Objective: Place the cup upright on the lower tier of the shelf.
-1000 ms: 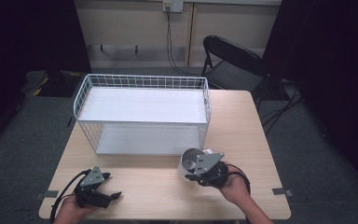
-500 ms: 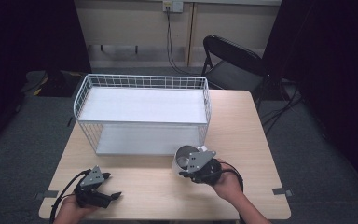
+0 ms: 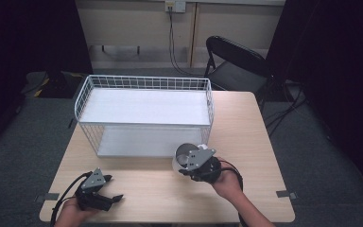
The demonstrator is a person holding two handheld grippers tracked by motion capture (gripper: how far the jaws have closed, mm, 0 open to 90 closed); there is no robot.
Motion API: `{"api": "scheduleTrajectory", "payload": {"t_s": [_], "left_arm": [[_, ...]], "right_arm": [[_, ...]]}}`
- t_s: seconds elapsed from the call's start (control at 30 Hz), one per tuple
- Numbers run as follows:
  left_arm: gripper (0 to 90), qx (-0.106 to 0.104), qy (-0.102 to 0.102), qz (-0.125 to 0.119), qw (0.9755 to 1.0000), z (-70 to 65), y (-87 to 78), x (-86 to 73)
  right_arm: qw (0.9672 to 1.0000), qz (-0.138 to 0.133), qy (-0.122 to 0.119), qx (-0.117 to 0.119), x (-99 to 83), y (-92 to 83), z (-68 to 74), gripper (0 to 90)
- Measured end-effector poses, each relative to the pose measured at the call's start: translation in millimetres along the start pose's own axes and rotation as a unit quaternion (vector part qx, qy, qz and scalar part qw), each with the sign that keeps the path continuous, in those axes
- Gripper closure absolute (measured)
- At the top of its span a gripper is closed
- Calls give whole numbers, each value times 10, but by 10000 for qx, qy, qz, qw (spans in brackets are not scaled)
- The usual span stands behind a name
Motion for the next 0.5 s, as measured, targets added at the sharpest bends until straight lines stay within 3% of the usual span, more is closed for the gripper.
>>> {"api": "scheduleTrajectory", "payload": {"t_s": [0.5], "left_arm": [[131, 0, 0, 0, 10000, 0, 0, 0]], "right_arm": [[9999, 32, -70, -74, 60, 98, -83, 828]]}}
Point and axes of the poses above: each handheld gripper's, and its own axes: y roughly forward along the jaws, x roughly out of its top, z roughly to its left, the point moved 9 cm from there along y, roughly forward along the jaws, and after that the axes turned 15 degrees about -y, right-handed, at the moved point
